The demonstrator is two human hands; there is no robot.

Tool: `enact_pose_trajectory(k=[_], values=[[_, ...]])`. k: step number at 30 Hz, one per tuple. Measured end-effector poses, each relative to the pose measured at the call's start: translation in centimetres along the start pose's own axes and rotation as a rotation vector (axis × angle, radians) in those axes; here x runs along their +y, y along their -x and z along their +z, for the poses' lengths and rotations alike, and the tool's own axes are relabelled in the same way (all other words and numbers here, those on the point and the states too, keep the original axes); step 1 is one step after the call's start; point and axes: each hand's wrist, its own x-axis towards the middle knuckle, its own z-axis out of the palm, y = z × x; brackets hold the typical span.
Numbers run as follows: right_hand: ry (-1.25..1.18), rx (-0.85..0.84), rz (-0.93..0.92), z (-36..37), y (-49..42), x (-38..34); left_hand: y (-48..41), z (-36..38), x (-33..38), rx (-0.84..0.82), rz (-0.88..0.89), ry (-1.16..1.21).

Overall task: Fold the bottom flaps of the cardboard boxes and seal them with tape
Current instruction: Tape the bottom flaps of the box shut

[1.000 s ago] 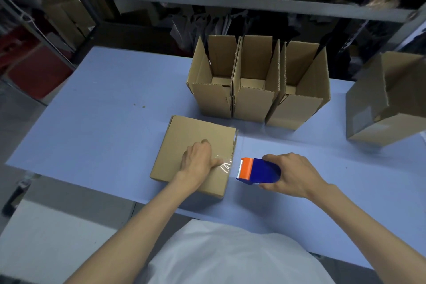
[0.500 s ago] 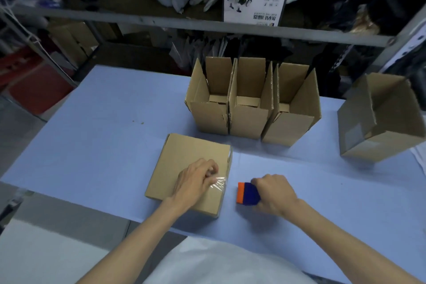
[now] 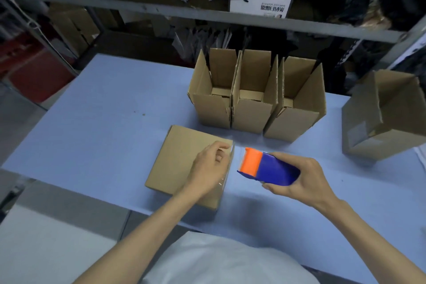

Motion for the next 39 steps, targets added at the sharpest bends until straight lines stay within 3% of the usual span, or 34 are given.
enact_pose_trajectory(k=[2,4,9,17,21,26,39], values=[[-0.051,0.026,-0.045,-0.4,-0.1,-0.9,-0.6,-0.1,1.9,-0.186,-0.256,0.379],[-0.070,0.040,-0.076,-0.6,-0.3,-1.6,-0.7,-0.5,3.0,-0.303,-0.299,0.547],[-0.137,0.074,-0.091,-0.8,-0.8,-2.6,-0.7,-0.9,2.9,-0.332,-0.220,0.590],[-0.249,0.116,-0.065,-0.6,-0.6,-2.4,-1.1,-1.9,4.1,-0.352,-0.438,0.841],[-0.226,0.097,-0.093,-0.7,-0.6,-2.6,-0.8,-2.5,4.0,-0.368,-0.264,0.483],[-0.199,0.075,-0.093,-0.1,-0.7,-2.9,-0.7,-1.8,4.0,-0.112,-0.162,0.187],[-0.046,-0.048,-0.062,1.4,-1.7,-1.0,-1.6,-1.3,2.1,-0.022,-0.274,0.099]])
